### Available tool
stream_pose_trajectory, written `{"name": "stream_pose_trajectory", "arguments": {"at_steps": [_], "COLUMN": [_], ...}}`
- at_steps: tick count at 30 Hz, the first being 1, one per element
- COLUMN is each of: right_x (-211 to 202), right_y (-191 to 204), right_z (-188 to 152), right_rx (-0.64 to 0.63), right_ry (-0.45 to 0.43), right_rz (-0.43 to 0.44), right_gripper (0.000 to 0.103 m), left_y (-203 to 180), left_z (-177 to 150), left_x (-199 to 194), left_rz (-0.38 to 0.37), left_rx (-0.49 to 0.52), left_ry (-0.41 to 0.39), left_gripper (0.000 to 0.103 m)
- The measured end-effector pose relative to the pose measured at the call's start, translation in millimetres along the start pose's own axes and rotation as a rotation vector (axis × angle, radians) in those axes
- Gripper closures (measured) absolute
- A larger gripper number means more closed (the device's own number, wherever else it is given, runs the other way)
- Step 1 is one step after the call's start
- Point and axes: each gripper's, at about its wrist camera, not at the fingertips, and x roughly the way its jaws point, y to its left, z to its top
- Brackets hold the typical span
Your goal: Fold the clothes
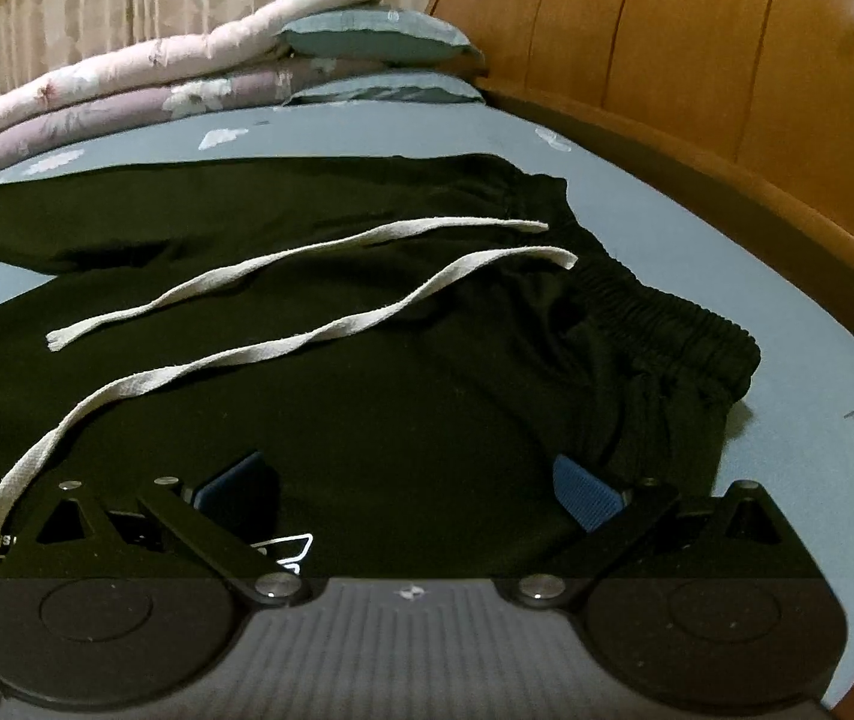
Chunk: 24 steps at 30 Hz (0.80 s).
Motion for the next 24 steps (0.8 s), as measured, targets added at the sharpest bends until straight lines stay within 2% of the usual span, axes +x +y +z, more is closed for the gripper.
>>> {"name": "stream_pose_trajectory", "arguments": {"at_steps": [4, 10, 14, 19, 24], "right_x": [0.6, -0.5, -0.5, -2.6, -1.7], "right_y": [-1.7, -1.3, -1.8, -7.2, -5.3], "right_z": [-0.2, -1.2, -1.3, -0.8, -1.4], "right_rx": [0.006, 0.010, 0.013, 0.053, 0.038], "right_ry": [-0.007, -0.017, -0.025, -0.046, -0.043], "right_rz": [0.004, 0.003, 0.004, 0.027, 0.023], "right_gripper": [0.000, 0.000, 0.000, 0.000, 0.000], "left_y": [1.8, 11.7, 14.0, 8.0, -1.3], "left_z": [-6.5, -7.4, -9.5, -16.4, -8.3], "left_x": [3.7, 2.9, 1.2, 1.2, -3.1], "left_rz": [-0.034, -0.093, -0.107, -0.083, -0.019], "left_rx": [-0.011, -0.048, -0.018, 0.068, 0.083], "left_ry": [-0.014, -0.013, -0.019, -0.041, -0.032], "left_gripper": [0.001, 0.001, 0.001, 0.001, 0.001]}}
